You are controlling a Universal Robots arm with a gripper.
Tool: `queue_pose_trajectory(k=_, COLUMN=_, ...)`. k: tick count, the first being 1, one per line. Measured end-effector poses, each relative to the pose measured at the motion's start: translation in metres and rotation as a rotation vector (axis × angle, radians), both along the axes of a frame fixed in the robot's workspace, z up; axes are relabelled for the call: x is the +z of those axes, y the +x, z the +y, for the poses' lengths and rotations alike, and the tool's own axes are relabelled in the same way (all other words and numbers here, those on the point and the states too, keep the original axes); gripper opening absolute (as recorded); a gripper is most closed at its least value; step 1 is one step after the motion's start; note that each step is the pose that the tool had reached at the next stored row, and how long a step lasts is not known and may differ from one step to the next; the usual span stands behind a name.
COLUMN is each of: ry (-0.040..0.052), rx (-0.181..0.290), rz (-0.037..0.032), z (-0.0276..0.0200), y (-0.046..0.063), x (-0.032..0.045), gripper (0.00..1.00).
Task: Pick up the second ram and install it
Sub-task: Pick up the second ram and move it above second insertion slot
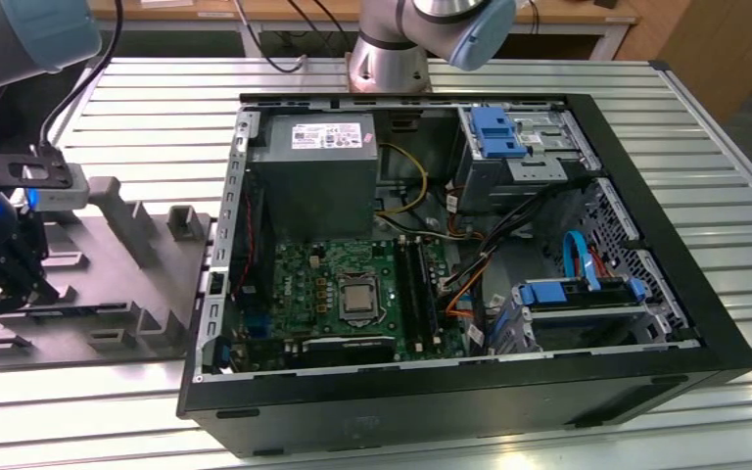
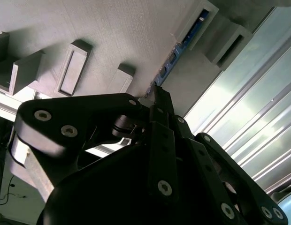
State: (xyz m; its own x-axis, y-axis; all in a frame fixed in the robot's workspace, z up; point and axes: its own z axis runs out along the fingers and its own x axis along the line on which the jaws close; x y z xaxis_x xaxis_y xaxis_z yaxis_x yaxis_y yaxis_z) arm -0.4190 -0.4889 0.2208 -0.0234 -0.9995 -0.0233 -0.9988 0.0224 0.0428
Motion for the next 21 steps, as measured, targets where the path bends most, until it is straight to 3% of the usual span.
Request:
queue_pose_trajectory(k=17, ry=-0.0014, rx=0.01, rz=0.0, z=0.0, y=-0.0004, x=-0.0038, gripper=0.1)
queue_pose_trajectory(k=20, ry=-0.0014, rx=0.01, rz=0.0001, z=0.0, y=-0.0004, x=-0.0038, gripper=0.16)
queue_pose_trajectory(k=21, ry=-0.0014, rx=0.01, rz=0.0, z=0.0, y=-0.0004, x=-0.0038, gripper=0.23)
